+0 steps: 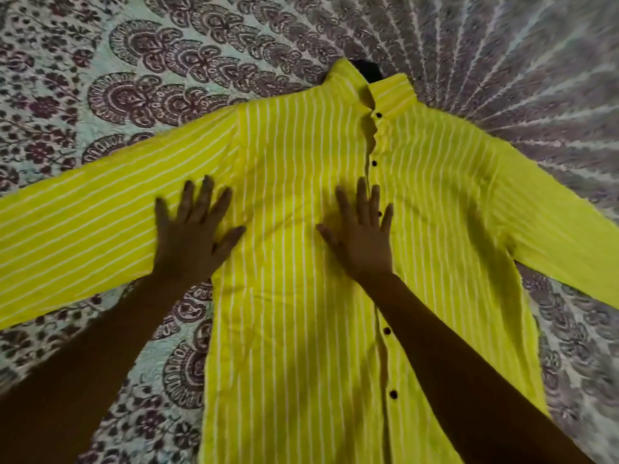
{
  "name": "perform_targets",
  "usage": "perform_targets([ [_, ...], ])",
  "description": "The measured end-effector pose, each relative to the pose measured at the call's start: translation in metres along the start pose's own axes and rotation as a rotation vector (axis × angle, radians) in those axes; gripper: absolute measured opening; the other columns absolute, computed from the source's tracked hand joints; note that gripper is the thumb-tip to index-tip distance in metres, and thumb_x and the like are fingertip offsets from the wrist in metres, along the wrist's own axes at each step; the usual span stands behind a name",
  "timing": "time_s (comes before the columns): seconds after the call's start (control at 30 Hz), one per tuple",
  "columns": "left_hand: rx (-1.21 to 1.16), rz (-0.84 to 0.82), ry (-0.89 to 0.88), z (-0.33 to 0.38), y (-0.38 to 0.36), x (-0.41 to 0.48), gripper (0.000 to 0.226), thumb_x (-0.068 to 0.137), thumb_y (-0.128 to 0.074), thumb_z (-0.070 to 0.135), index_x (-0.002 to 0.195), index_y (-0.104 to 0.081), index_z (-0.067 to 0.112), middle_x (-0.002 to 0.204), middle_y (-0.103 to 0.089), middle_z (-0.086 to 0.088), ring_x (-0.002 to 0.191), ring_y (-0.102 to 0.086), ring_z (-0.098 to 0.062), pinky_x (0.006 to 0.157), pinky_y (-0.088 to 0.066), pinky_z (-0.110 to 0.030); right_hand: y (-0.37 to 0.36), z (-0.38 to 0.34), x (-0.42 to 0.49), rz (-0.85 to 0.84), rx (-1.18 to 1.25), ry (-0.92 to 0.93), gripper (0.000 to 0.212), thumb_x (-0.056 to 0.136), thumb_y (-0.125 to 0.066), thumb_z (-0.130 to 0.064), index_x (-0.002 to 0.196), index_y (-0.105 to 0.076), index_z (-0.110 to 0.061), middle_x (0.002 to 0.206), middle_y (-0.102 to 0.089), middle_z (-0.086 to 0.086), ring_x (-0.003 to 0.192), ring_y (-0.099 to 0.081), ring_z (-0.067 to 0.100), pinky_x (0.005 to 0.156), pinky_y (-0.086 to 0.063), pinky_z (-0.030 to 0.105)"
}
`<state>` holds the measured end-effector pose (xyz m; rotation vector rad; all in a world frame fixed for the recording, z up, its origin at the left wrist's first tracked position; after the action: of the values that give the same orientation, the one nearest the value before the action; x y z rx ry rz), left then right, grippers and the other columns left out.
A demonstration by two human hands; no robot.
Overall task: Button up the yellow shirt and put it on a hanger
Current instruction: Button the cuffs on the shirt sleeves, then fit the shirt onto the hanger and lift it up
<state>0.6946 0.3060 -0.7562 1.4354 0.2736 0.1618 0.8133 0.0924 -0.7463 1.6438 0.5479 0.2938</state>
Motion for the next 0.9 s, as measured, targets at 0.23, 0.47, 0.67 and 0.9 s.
perform_targets([
  [0.23,-0.055,0.113,-0.032,0.057,0.027,0.025,0.07,0.09,-0.02,0.061,0.145,-0.022,0.017,0.156,-0.009,-0.015,0.144,-0.003,-0.035,0.112,-0.001,-0.059,-0.018,0.04,-0.005,-0.153,0.025,0.103,0.088,0.074,0.0,-0.078,0.147,0.001,-0.028,0.158,0.006,0.007,0.143,0.012,0.028,0.115,0.003,0.053],
  [0.47,-0.048,0.05,-0.13,0.121,0.019,0.112,0.076,0.089,-0.018,0.061,0.145,-0.021,0.011,0.155,-0.012,-0.013,0.144,-0.007,-0.033,0.114,-0.007,-0.055,0.022,0.054,0.057,0.099,0.072,0.029,0.075,0.087,-0.027,-0.064,0.148,-0.019,-0.021,0.157,-0.008,0.011,0.145,-0.001,0.032,0.114,0.001,0.052],
  [0.67,-0.03,-0.022,-0.155,0.138,-0.001,0.147,0.085,0.084,-0.009,0.066,0.146,-0.016,0.009,0.156,-0.01,-0.011,0.144,-0.006,-0.032,0.113,-0.009,-0.054,0.007,0.073,0.113,-0.139,0.057,0.039,0.087,0.087,-0.038,-0.063,0.149,0.002,-0.018,0.158,0.01,0.009,0.144,0.011,0.032,0.115,-0.004,0.054],
  [0.9,-0.042,0.069,-0.34,0.141,-0.008,0.111,0.065,0.097,-0.017,0.051,0.14,-0.035,0.005,0.151,-0.027,-0.011,0.141,-0.024,-0.028,0.113,-0.024,-0.049,0.002,0.072,0.111,-0.14,0.09,0.051,0.092,0.085,-0.039,-0.065,0.148,0.007,-0.017,0.156,0.016,0.009,0.143,0.017,0.031,0.114,0.004,0.052],
])
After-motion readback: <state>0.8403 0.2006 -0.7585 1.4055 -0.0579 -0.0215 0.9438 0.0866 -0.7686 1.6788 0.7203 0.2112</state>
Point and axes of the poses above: each hand's wrist, its own x-axis towards the middle knuckle, its own y-axis out of the back of the hand, z = x × y, the point moved 9 cm from there along x, towards the middle knuckle
